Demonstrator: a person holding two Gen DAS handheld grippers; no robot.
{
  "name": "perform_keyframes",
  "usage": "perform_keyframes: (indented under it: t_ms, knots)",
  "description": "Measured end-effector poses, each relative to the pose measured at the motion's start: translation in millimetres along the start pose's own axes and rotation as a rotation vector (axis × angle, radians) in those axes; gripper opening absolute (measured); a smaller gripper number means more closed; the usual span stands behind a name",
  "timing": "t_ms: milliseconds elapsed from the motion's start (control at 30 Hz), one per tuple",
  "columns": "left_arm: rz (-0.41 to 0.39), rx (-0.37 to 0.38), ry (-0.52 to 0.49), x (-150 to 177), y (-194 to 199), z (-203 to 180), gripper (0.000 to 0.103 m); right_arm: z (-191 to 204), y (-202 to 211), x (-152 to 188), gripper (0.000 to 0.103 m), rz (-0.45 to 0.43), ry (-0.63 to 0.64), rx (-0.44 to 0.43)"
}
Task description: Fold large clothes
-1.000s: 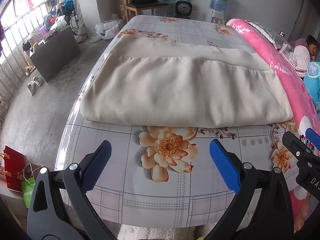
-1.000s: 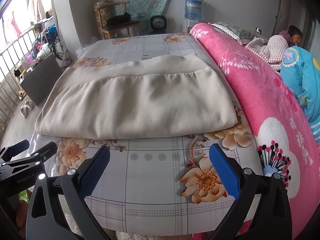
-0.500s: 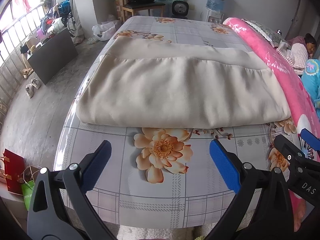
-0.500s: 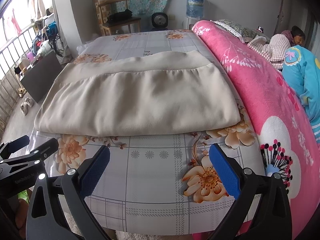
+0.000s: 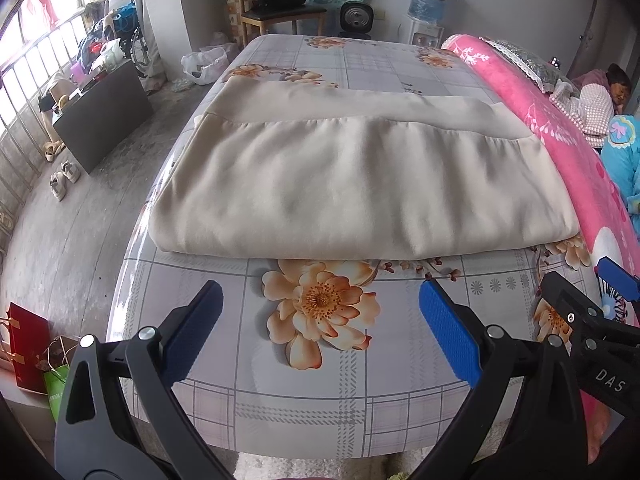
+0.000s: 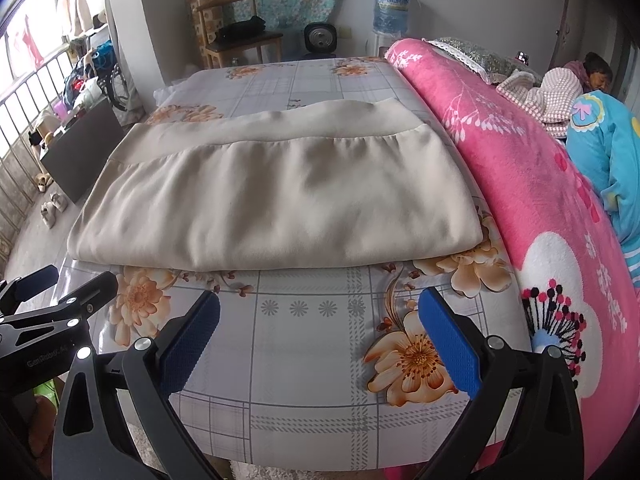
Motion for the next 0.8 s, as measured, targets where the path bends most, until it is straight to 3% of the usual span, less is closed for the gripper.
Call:
perform_keyframes:
  t_ms: [800]
  knots:
    - [-0.003,-0.002,-0.007,0.9,0.2,-0.9,0.095,0.9,-1.5,0.3,0.097,0.004,0.004,-0.005]
Point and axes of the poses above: each gripper's, at about its wrist camera, not at the fingertips, and y roughly against the way its jaws point, z to its left, x to its underside, the point moved 1 cm from there along -y, roughly the way its jaws point, and after that the axes turned 9 degrees about y, right-handed, at the moved point
